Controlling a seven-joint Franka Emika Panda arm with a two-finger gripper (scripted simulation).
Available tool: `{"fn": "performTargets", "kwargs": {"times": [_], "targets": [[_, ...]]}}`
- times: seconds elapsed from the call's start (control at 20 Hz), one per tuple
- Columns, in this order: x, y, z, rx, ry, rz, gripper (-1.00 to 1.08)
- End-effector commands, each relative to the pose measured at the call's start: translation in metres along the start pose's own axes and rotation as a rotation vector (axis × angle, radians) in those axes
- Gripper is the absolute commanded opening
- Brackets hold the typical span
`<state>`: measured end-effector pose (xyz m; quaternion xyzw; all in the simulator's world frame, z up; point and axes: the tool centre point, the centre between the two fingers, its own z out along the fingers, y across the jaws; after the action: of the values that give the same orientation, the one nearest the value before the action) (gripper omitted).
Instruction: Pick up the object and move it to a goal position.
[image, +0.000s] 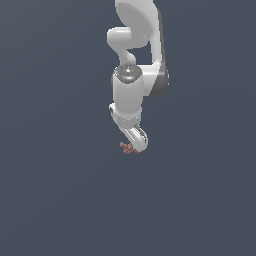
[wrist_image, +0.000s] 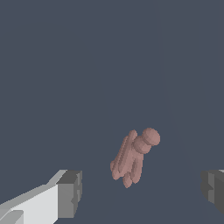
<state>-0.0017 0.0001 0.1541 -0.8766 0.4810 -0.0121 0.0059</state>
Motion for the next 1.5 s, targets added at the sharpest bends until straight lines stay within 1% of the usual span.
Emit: {"fn": "performTargets", "kwargs": {"times": [0.0,0.55,0.8,1.15,1.45], "targets": [[-0.002,0.001,0.004,-0.002,-0.002,0.069,1.00],[-0.012,0.005,0.021,-0.015,-0.009,0.363,1.00],[-0.016,0.006,0.027,-0.020,-0.009,0.470,1.00],[-0.019,0.008,0.032,-0.025,-0.009,0.562,1.00],[-0.019,0.008,0.034,-0.026,-0.009,0.587,1.00]]}}
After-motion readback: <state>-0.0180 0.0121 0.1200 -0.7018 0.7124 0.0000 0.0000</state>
